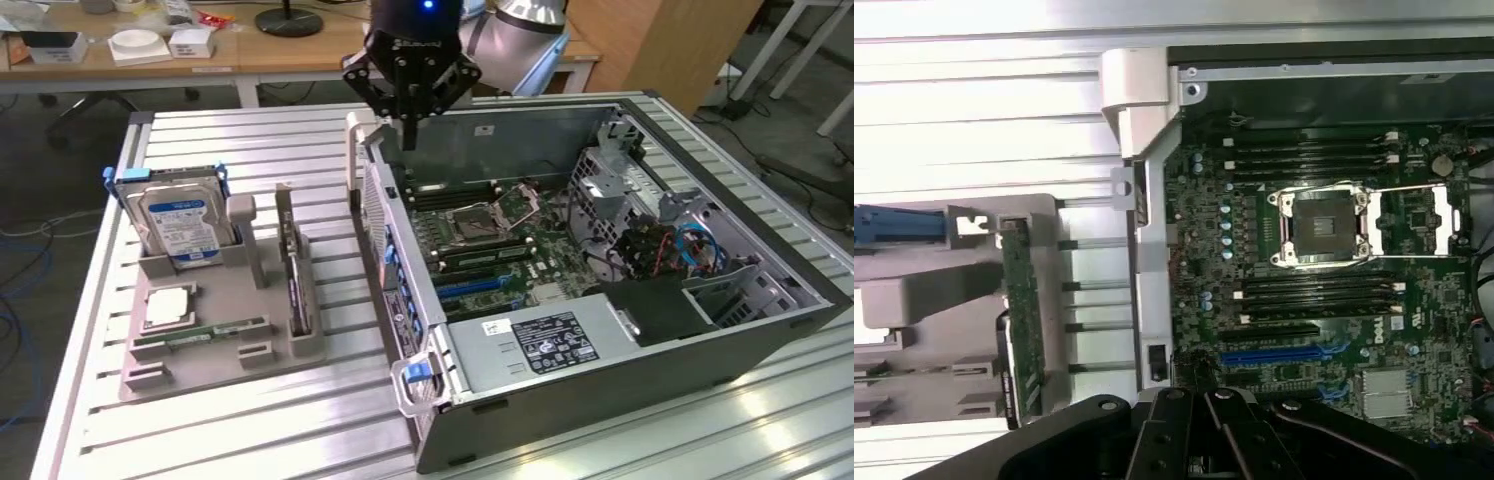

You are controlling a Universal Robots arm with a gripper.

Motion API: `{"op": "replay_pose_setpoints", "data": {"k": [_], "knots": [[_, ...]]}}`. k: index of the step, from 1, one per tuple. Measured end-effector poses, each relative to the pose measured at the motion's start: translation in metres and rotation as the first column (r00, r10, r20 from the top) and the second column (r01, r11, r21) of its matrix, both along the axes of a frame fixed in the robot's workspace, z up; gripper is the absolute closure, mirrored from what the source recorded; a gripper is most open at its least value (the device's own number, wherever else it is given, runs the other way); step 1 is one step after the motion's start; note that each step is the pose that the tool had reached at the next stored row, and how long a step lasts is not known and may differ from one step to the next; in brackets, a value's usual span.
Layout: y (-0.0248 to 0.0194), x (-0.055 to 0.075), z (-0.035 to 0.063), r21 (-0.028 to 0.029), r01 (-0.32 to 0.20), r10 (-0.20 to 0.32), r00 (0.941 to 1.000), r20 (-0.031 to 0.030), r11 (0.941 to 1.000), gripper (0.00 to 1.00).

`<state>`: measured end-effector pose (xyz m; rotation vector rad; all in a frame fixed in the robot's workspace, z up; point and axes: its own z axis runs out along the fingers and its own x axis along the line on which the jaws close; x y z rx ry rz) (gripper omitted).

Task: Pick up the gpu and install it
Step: 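Reach for the gpu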

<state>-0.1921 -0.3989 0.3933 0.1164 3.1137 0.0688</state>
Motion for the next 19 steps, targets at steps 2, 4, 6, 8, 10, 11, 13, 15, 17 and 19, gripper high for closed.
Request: {"op": "replay_pose_setpoints", "data": {"k": [2, 4, 6, 8, 10, 11, 13, 15, 17, 19], "knots": [[0.0, -0.009, 0.0, 0.0, 0.0, 0.0, 1.0, -0.0001, 1.0, 0.9], [-0.0001, -0.018, 0.0, 0.0, 0.0, 0.0, 1.0, 0.0, 1.0, 0.9], [-0.0001, -0.027, 0.0, 0.0001, 0.0, 0.0, 1.0, 0.0, 1.0, 0.9], [-0.0002, -0.036, 0.0, 0.0, 0.0, 0.0, 1.0, 0.0, 1.0, 0.9], [-0.0003, -0.045, 0.0, 0.0001, 0.0, 0.0, 1.0, 0.0, 1.0, 0.9], [-0.0003, -0.05, 0.0, 0.0, 0.0, 0.0, 1.0, 0.0, 1.0, 0.9], [-0.0004, -0.059, 0.0, 0.0, 0.0, 0.0, 1.0, -0.0001, 1.0, 0.9], [-0.0004, -0.068, 0.0, 0.0, 0.0, 0.0, 1.0, 0.0, 1.0, 0.9], [-0.0005, -0.077, -0.0001, 0.0001, 0.0, 0.0, 1.0, 0.0, 1.0, 0.9], [-0.0006, -0.086, 0.0, 0.0, 0.0, 0.0, 1.0, 0.0, 1.0, 0.9]]}}
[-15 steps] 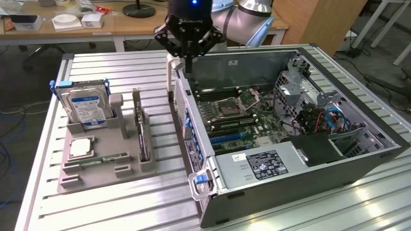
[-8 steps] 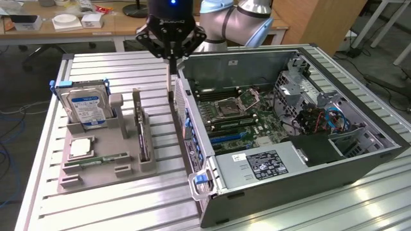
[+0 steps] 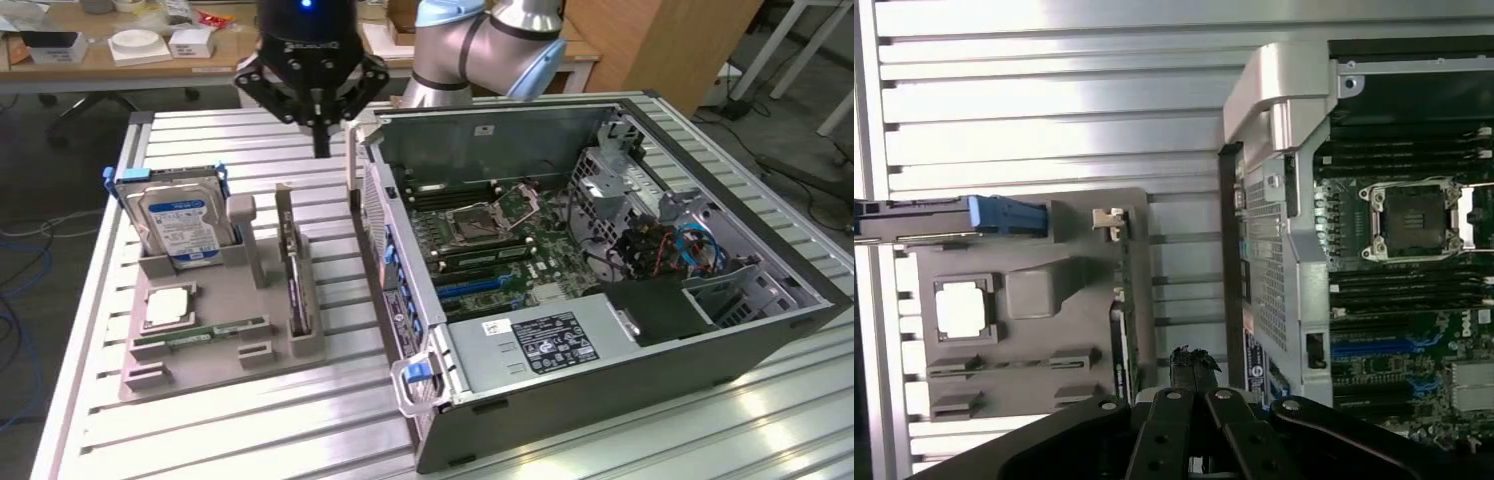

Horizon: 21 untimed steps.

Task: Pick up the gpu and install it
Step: 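Reach for the gpu, then pick up the gpu and move the gpu toward the slot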

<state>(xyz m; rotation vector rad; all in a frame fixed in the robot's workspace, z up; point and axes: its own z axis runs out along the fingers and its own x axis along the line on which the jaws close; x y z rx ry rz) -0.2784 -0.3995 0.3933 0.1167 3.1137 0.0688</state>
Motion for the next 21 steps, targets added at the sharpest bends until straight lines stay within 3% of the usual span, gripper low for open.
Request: {"op": "replay_pose_setpoints", "data": {"k": [10, 19, 21], "knots": [[-0.0002, -0.043, -0.0001, 0.0001, 0.0, 0.0, 1.0, 0.0001, 1.0, 0.9], [-0.0002, -0.043, 0.0, 0.0001, 0.0, 0.0, 1.0, 0.0, 1.0, 0.9], [-0.0002, -0.043, 0.0, 0.0, 0.0, 0.0, 1.0, 0.0, 1.0, 0.83]]}}
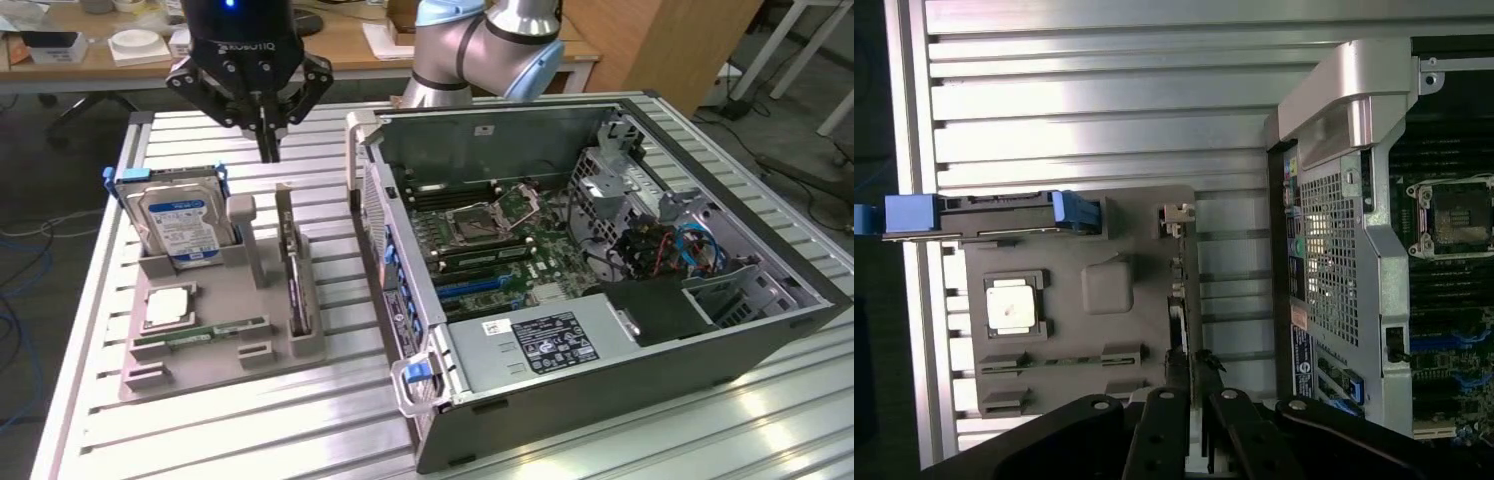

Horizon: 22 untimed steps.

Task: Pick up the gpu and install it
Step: 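Pick up the gpu and move the gpu toward the slot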

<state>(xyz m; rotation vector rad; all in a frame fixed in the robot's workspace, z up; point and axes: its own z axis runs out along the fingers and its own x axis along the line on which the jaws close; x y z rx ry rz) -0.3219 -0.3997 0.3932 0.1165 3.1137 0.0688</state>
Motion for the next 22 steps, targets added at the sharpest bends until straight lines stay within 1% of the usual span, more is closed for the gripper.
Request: {"op": "replay_pose_setpoints", "data": {"k": [1, 3, 4, 6, 8, 10, 11, 12, 14, 15, 17, 22], "knots": [[0.0, 0.0, 0.0, 0.0, 0.0, 0.0, 1.0, 0.0, 1.0, 0.83], [0.0, 0.0, 0.0, 0.0, 0.0, 0.0, 1.0, 0.0, 1.0, 0.71], [0.0, 0.0, 0.0, 0.0, 0.0, 0.0, 1.0, 0.0, 1.0, 0.71], [0.0, 0.0, 0.0, 0.0001, 0.0, 0.0, 1.0, 0.0, 1.0, 0.59], [-0.0001, 0.0, 0.0, 0.0, 0.0, 0.0, 1.0, 0.0, 1.0, 0.59], [-0.0004, -0.001, -0.0006, 0.0001, -0.009, 0.009, 1.0, 0.0001, 1.0, 0.47], [-0.0003, -0.001, -0.0012, 0.0, -0.024, 0.024, 0.9997, -0.0013, 0.9997, 0.47], [-0.0004, -0.001, -0.0021, 0.0, -0.043, 0.043, 0.9991, -0.0043, 0.9991, 0.41], [-0.0005, -0.001, -0.0042, 0.0005, -0.071, 0.071, 0.9975, -0.0107, 0.9975, 0.41], [-0.0007, -0.001, -0.006, 0.0007, -0.081, 0.081, 0.9966, -0.0125, 0.9967, 0.41], [-0.001, -0.001, -0.0095, 0.0007, -0.096, 0.096, 0.9953, -0.0135, 0.9954, 0.41], [-0.0017, -0.001, -0.0186, 0.0007, -0.104, 0.104, 0.9944, -0.0136, 0.9945, 0.41]]}}
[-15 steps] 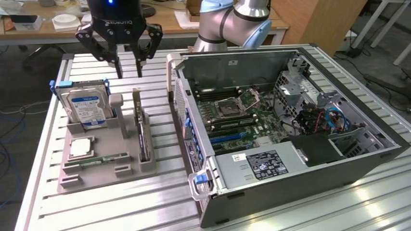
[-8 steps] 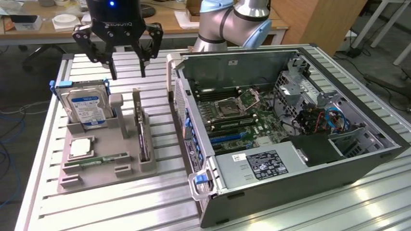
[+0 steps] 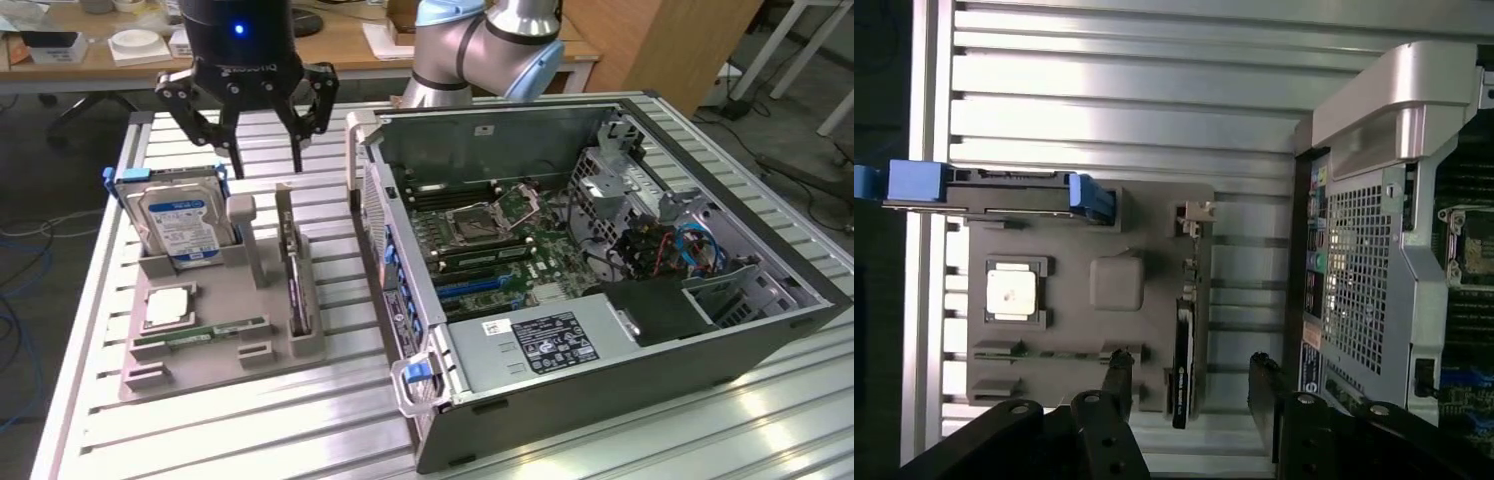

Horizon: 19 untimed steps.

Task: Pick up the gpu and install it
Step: 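Pick up the gpu and move the gpu toward the slot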

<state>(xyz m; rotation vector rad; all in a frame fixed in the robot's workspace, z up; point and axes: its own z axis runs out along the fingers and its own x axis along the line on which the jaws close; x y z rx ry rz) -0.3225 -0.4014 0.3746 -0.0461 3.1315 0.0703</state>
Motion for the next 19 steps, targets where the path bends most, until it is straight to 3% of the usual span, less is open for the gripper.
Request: {"op": "replay_pose_setpoints", "data": {"k": [4, 10, 19], "knots": [[-0.0041, 0.0, -0.0072, 0.0, -0.011, 0.011, 0.9999, 0.0001, 0.9999, 0.41], [-0.0056, 0.0, -0.0182, 0.0, -0.061, 0.061, 0.9982, -0.0005, 0.9982, 0.41], [-0.0067, 0.0, -0.0346, -0.0002, -0.048, 0.048, 0.9988, 0.0001, 0.9988, 0.41]]}}
